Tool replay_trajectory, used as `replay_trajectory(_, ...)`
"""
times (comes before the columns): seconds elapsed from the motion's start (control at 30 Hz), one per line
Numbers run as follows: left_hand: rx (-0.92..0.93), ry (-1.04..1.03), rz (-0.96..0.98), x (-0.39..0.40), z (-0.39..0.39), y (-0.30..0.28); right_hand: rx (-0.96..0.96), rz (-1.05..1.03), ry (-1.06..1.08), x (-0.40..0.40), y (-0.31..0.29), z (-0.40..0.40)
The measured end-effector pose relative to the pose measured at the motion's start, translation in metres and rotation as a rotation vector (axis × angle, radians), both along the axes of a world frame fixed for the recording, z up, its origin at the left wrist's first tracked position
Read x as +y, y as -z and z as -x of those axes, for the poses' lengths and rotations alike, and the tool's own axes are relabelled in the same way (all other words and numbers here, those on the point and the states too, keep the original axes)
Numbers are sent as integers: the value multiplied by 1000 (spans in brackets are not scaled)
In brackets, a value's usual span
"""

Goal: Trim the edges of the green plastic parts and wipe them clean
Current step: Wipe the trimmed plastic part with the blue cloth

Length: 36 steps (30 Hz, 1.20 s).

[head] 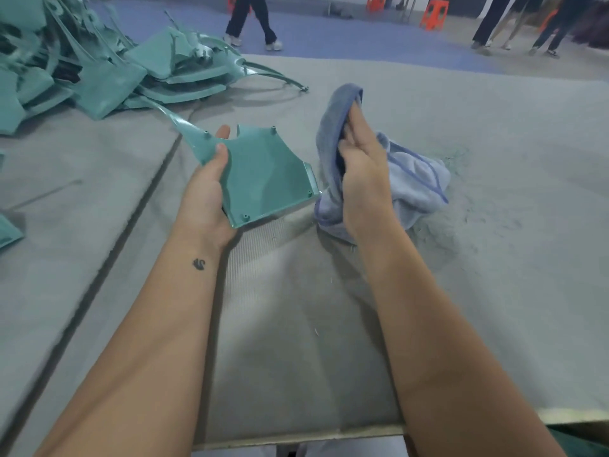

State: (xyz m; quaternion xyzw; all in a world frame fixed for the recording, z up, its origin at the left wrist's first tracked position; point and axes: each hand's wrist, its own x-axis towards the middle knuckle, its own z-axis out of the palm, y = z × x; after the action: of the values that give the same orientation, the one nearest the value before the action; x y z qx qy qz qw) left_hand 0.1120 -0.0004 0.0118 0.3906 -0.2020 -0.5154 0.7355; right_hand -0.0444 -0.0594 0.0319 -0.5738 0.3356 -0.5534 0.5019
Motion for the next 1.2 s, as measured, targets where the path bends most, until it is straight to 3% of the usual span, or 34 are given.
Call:
replay_trajectory(0.07, -22, -16, 2, 0, 1, -1, -119, 52, -28, -1, 1, 3)
replay_trajectory(0.13, -24, -7, 21, -1, 4, -2, -73, 152, -12, 0, 1, 1)
replay_trajectory(0.23, 13, 38, 104, -4, 9, 1, 163, 300, 112, 11, 3, -11)
replay_trajectory(0.33, 39, 110, 201, -4, 15, 1, 567, 451, 308, 18, 14, -23)
replay_trajectory(0.5, 16, 38, 230, -1, 16, -6, 882, 405, 383, 17, 15, -25)
replay_trajectory(0.63, 40, 52, 207, 3, 14, -7, 719, 354, 319, 14, 15, -17)
replay_trajectory(0.8, 40, 111, 150, 5, 23, -5, 534, 247, 473, 3, 17, -15)
replay_trajectory(0.97, 36, 86, 173, 4, 19, -3, -80, -231, 411, -2, 5, -7)
replay_trajectory(1.03, 69, 31, 192, 3, 16, -3, 1, -266, 276, -5, 1, 2)
replay_trajectory(1.13, 84, -53, 247, 2, 13, -4, 404, -89, -1, 0, 4, 1)
replay_trajectory(1.2, 105, -52, 261, 1, 13, -2, 487, 67, -5, 4, 11, -3)
